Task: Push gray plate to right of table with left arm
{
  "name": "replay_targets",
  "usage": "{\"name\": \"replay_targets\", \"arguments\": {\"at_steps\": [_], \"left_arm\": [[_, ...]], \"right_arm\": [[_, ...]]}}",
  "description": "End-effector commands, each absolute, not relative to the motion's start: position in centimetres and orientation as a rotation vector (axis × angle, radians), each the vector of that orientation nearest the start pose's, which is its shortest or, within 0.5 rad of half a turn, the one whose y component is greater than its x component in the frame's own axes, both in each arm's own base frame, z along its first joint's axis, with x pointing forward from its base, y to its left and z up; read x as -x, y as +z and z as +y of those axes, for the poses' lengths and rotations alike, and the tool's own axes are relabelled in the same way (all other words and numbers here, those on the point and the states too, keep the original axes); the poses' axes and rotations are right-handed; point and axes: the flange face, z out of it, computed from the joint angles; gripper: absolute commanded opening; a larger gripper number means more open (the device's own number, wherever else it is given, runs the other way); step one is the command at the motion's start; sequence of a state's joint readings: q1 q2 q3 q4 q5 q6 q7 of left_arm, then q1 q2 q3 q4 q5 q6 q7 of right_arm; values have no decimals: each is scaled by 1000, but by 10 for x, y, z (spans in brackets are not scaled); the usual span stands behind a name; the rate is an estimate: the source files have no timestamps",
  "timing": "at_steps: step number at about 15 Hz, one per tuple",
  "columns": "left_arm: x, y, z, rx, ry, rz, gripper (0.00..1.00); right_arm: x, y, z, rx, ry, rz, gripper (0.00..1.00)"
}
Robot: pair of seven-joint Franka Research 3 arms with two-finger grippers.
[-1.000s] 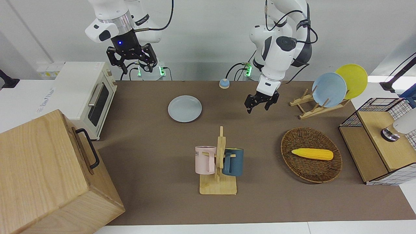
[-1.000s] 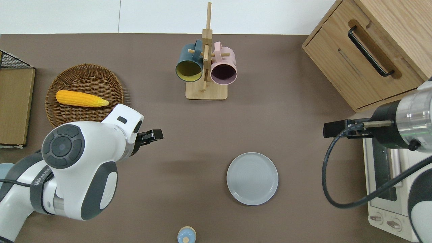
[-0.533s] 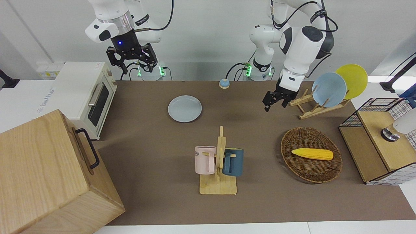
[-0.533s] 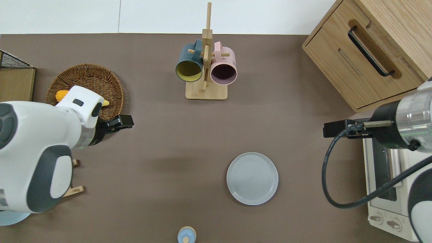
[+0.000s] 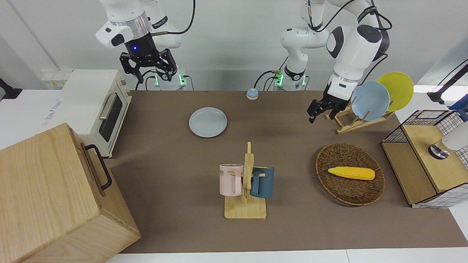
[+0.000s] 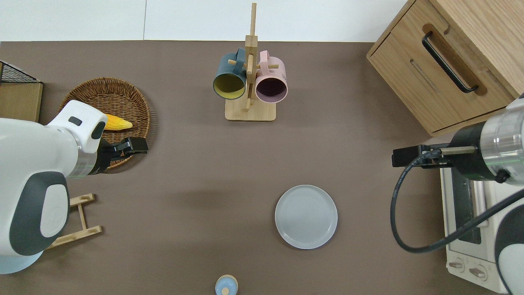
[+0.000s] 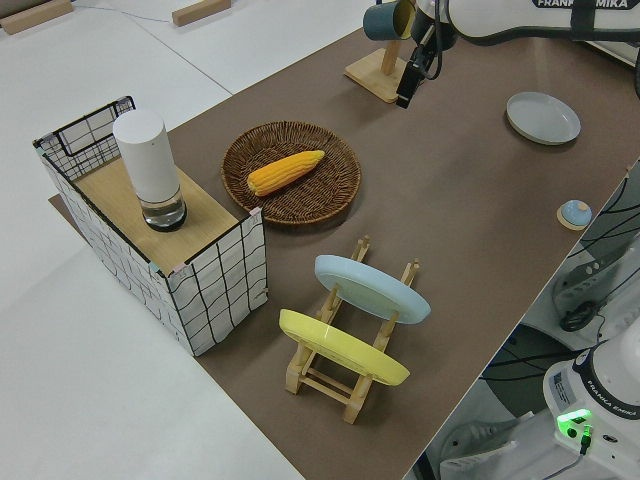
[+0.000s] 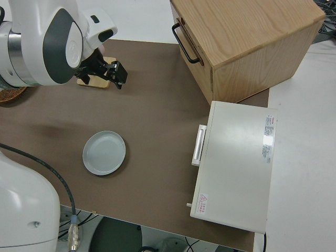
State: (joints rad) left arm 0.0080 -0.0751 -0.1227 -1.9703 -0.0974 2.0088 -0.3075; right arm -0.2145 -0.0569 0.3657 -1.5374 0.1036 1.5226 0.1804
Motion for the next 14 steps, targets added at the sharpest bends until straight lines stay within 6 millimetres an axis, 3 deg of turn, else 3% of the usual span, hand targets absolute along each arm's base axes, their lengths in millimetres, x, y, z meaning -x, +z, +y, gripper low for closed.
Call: {"name": "replay_targets", "arguments": {"at_steps": [1, 8, 14], "left_arm": [[-550, 547, -35, 3211, -109, -282, 991], [-547, 610, -19, 3215, -83, -300, 991], [-540, 631, -15, 3177, -52, -289, 991]], "right_arm": [[-525, 668, 98, 3035, -36, 38, 996], [-525, 668, 98, 3035, -36, 38, 996], [-525, 668, 98, 3035, -36, 38, 996]]}}
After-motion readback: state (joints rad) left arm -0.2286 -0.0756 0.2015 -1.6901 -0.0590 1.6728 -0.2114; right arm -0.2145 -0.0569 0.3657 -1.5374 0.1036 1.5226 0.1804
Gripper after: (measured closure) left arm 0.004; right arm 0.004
